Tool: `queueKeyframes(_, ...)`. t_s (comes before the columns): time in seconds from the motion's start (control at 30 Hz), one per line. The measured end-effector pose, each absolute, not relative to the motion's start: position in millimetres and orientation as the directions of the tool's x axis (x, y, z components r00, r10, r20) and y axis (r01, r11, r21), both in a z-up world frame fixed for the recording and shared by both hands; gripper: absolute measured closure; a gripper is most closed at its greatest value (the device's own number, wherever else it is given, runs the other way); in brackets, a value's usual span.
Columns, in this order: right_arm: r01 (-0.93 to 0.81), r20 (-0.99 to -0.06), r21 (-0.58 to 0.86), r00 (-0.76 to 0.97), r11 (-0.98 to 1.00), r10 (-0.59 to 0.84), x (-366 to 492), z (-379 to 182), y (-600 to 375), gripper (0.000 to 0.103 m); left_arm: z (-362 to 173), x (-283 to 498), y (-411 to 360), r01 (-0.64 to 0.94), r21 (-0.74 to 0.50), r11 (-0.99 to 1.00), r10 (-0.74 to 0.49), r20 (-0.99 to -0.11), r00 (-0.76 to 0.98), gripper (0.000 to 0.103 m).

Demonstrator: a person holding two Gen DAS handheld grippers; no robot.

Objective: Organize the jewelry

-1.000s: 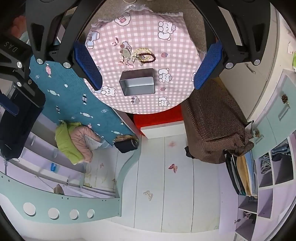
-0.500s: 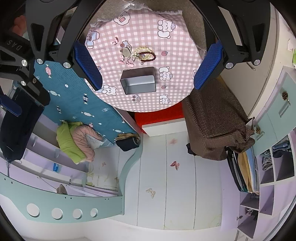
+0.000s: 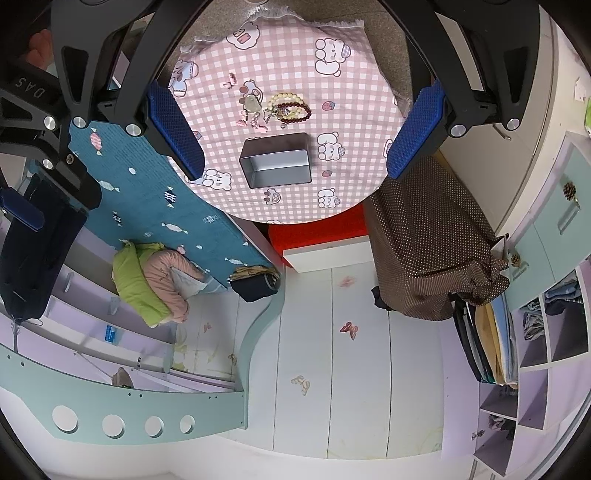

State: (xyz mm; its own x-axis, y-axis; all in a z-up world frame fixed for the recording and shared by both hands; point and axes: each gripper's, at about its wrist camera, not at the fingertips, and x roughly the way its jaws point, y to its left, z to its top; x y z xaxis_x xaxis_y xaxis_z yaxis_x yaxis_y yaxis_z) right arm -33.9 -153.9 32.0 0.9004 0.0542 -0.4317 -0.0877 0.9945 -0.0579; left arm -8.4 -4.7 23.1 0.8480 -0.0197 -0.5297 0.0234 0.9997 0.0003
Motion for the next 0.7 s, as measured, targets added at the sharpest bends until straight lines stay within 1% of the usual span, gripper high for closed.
queueKeyframes(0.7,-0.097,-0.439,-0.045,0.896,0.994,0.068,-29.5,22.7,-154.8,0.007,19.3,-9.6,-4.4,0.024,0.0,1.0,-0.021,-0.528,0.849,0.005)
